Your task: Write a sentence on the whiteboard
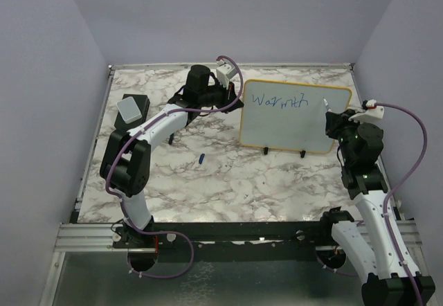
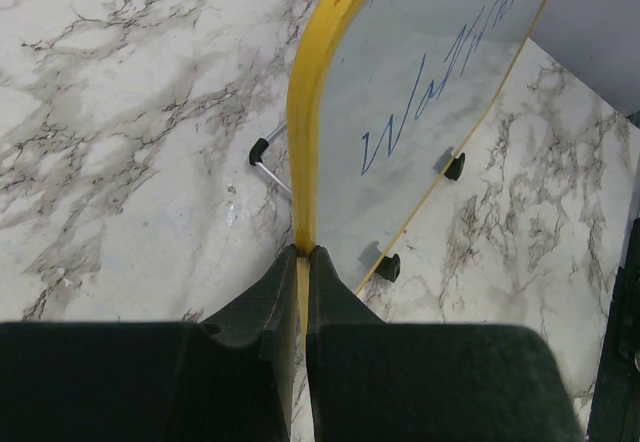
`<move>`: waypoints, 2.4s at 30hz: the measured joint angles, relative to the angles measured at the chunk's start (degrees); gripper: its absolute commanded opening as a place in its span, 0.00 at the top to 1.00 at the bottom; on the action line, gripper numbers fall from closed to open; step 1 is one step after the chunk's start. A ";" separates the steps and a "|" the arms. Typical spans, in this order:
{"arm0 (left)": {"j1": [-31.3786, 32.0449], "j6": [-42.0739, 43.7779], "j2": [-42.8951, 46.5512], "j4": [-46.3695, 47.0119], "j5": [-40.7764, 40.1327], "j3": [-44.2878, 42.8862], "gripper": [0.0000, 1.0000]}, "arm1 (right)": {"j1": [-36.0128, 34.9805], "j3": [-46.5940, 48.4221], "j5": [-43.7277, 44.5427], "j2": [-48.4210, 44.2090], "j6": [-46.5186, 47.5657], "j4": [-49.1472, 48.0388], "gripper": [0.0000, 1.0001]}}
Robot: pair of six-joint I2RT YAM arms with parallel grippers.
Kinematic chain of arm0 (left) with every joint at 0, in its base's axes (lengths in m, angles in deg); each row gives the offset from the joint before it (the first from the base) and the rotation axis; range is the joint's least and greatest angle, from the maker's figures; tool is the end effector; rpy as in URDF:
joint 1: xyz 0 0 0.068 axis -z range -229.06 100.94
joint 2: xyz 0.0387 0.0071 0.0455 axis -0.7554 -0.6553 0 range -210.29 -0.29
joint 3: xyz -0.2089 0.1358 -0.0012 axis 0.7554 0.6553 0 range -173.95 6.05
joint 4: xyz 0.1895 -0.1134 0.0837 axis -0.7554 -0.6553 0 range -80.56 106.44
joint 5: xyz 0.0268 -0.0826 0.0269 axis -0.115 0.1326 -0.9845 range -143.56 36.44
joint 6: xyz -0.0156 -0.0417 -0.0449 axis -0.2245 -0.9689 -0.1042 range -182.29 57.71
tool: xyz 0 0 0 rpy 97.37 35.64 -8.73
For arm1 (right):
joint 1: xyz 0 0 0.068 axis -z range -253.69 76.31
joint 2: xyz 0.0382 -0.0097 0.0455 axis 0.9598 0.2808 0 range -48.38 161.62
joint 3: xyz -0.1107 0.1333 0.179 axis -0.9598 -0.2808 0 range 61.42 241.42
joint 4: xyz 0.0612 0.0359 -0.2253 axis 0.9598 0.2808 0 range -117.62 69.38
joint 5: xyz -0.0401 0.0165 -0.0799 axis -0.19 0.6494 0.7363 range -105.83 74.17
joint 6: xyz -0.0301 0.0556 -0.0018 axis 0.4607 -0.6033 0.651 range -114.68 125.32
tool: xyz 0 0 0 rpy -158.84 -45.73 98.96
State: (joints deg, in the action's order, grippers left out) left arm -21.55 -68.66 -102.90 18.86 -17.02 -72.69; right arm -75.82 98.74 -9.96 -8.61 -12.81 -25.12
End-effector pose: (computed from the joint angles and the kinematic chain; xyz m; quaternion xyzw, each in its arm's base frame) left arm 0.3422 -0.2108 0.2726 0.3175 0.7390 -0.4036 0.4360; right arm 0.1782 0.0017 0.3068 0.1367 0.7240 0.0817 0.6711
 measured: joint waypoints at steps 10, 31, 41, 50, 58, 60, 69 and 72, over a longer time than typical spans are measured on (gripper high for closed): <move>0.00 0.28 0.00 0.00 0.00 0.00 1.00 | 0.00 -0.02 0.09 2.05 0.17 -2.27 0.99; 0.00 1.11 0.31 -1.03 -0.02 0.00 1.00 | 0.00 -0.02 -1.53 3.91 0.20 -2.56 0.99; 0.00 1.11 0.50 -1.42 -0.02 0.00 1.00 | 0.00 -0.79 -1.46 3.21 0.09 0.98 0.99; 0.00 1.11 0.50 -1.49 -0.02 0.00 1.00 | 0.00 -1.51 -1.49 2.38 -0.28 3.19 0.99; 0.00 1.11 0.50 -1.49 -0.02 0.00 1.00 | 0.00 -2.51 -4.50 -1.57 0.17 2.49 0.99; 0.00 1.11 0.50 -1.49 -0.02 0.00 1.00 | 0.00 -2.51 -5.35 -1.36 0.28 1.66 0.99; 0.00 1.11 0.50 -1.49 -0.02 0.00 1.00 | 0.00 -2.51 -6.21 0.70 1.05 -0.44 0.99; 0.00 1.14 0.50 -1.49 -0.02 0.00 1.00 | 0.00 -2.51 -6.19 1.27 1.27 -1.57 0.99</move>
State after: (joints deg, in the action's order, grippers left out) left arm -21.55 -67.53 -102.39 17.37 -17.04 -72.69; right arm -75.82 96.22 -16.14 -7.34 -11.54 -26.69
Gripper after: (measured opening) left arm 0.067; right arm 0.100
